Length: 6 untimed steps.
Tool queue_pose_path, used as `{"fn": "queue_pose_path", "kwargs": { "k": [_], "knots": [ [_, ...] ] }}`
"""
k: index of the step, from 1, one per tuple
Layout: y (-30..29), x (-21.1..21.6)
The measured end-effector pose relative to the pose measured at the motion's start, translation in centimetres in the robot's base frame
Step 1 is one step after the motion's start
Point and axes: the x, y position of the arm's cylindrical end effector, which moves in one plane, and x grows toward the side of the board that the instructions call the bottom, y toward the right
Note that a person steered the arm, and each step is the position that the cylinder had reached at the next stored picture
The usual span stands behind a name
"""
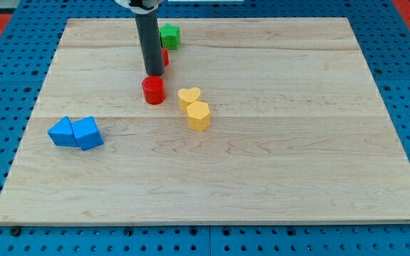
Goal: Place the yellow heart to the right side of the red star
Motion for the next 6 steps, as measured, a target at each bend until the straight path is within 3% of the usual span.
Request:
{"fn": "queue_pose_path", "kwargs": {
  "k": [2, 3, 4, 5, 6],
  "knots": [
    [2.0, 0.2],
    [11.2, 4.7],
    [11.3, 11.6],
    [6.2, 9.8],
    [7.7, 5.7]
  ]
}}
